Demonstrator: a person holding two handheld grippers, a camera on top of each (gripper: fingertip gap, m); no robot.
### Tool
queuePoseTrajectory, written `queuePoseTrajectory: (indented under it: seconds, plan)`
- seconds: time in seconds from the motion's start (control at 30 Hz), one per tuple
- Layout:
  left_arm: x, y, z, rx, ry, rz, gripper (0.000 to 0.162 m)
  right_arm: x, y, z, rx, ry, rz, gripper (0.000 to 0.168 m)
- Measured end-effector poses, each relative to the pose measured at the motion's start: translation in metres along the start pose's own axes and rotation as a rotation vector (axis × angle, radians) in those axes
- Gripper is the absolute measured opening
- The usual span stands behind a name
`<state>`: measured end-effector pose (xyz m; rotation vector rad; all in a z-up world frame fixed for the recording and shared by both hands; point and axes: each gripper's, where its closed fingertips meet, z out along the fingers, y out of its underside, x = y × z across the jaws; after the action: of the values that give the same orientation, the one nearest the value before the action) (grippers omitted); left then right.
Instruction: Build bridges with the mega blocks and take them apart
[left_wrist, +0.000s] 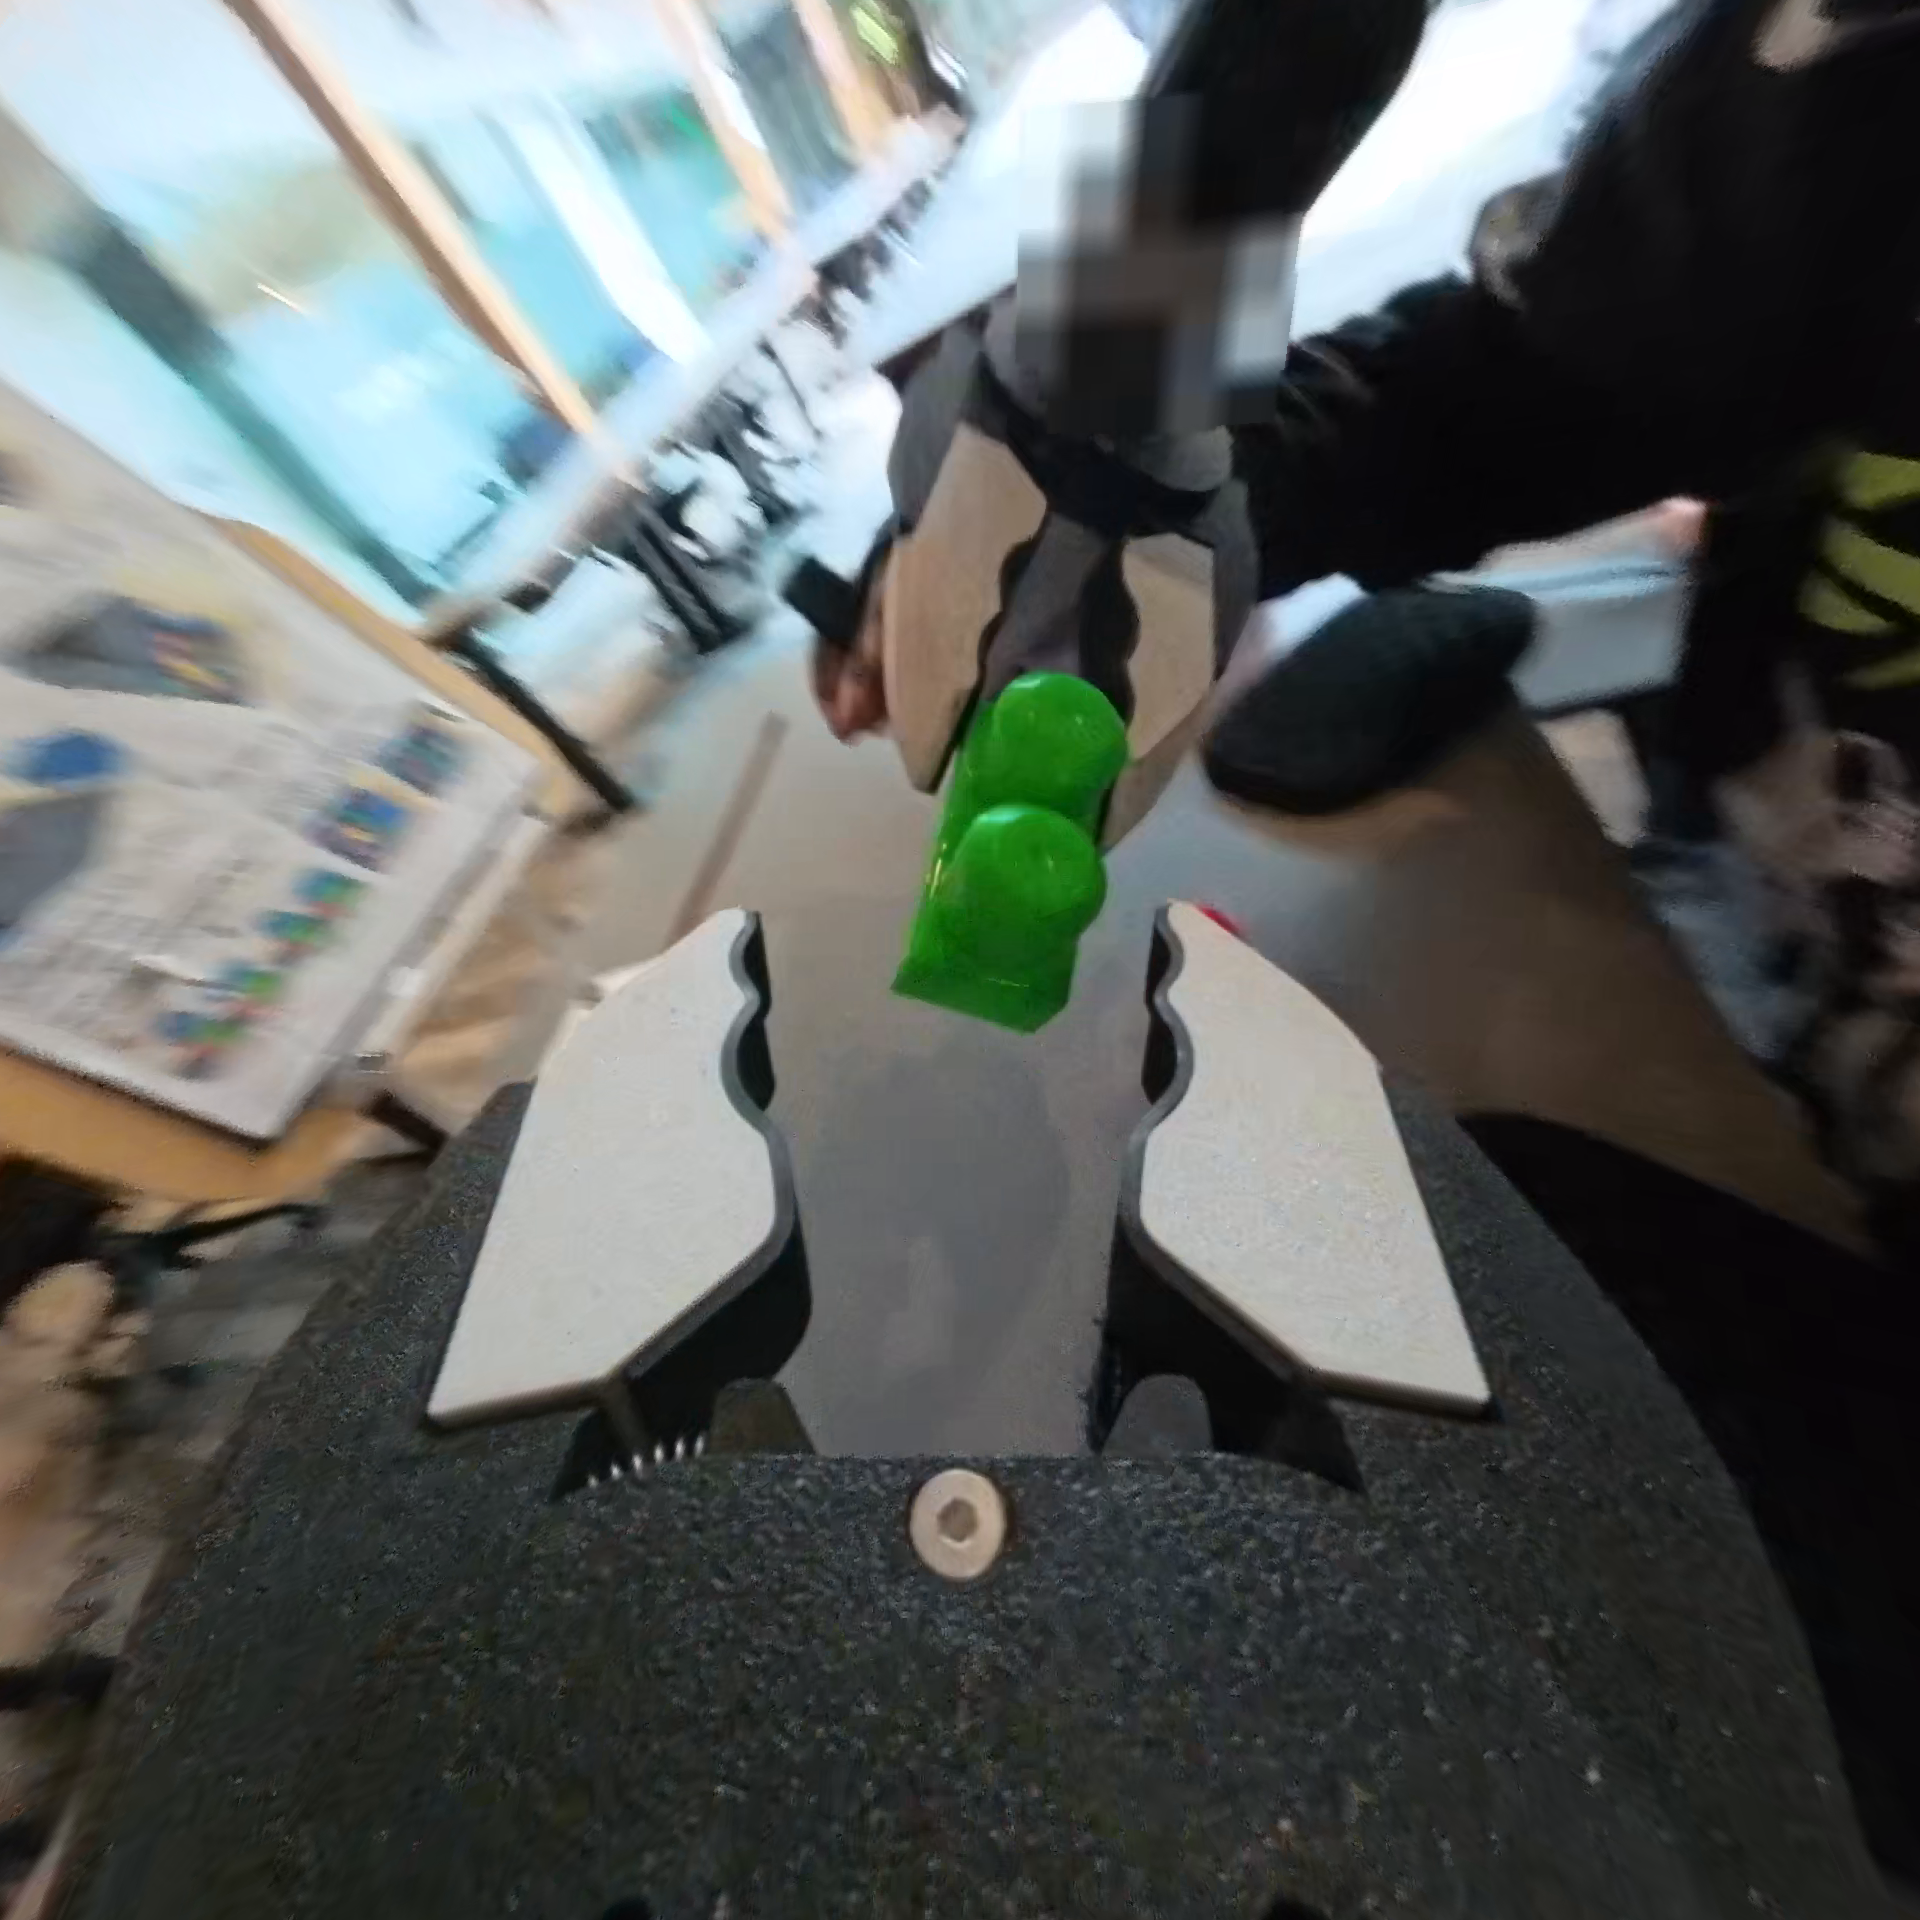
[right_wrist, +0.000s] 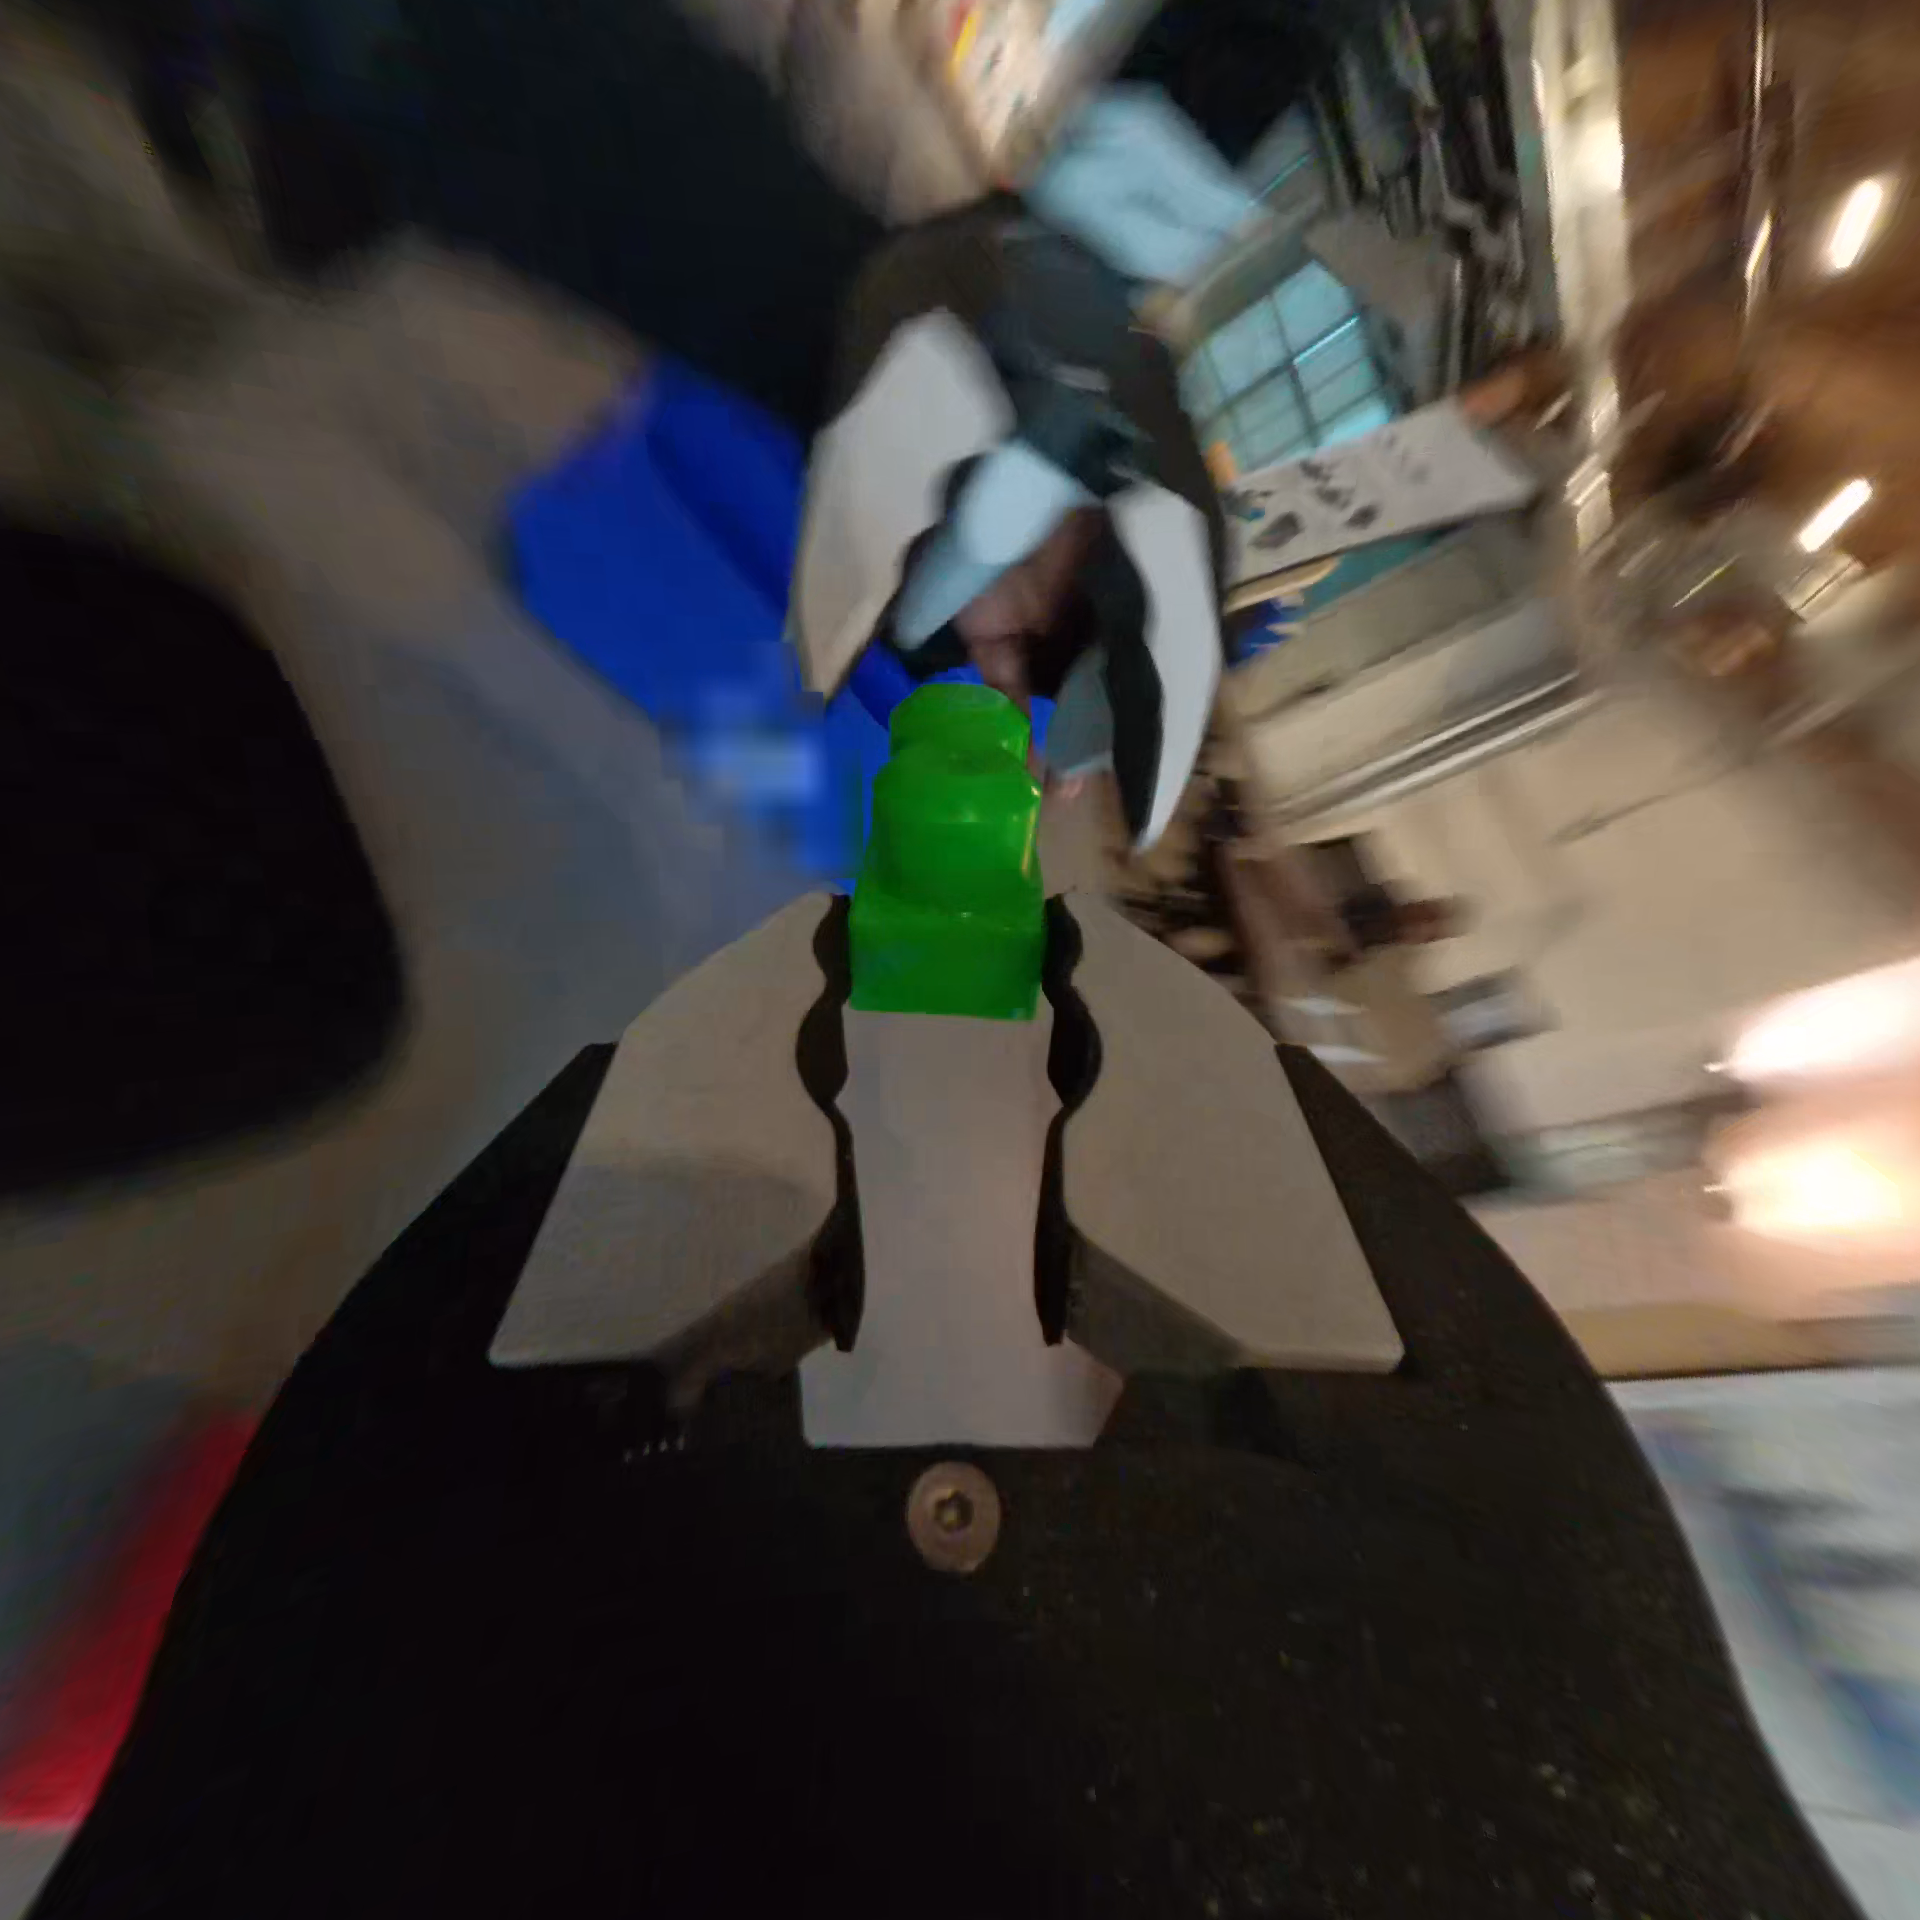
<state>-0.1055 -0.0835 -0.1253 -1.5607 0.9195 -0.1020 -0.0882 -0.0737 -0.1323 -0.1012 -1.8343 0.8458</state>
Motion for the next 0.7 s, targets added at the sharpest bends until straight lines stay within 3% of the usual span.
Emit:
queuePoseTrajectory:
  seconds: [0.1,0.23,0.5,0.7]
  plan:
    - [-0.007,-0.008,-0.006,0.121,-0.236,0.022,0.061,0.010,-0.003,-0.012,0.141,-0.090,0.360,0.035]
    - [0.013,-0.006,0.005,0.206,-0.258,-0.145,0.073,0.009,-0.010,-0.021,0.267,-0.218,0.614,0.035]
    - [0.034,-0.017,0.028,0.296,-0.150,-0.386,0.069,-0.006,-0.015,-0.029,0.351,-0.328,0.749,0.035]
    - [0.035,-0.015,0.028,0.314,-0.138,-0.440,0.044,-0.012,-0.013,-0.033,0.351,-0.349,0.776,0.035]
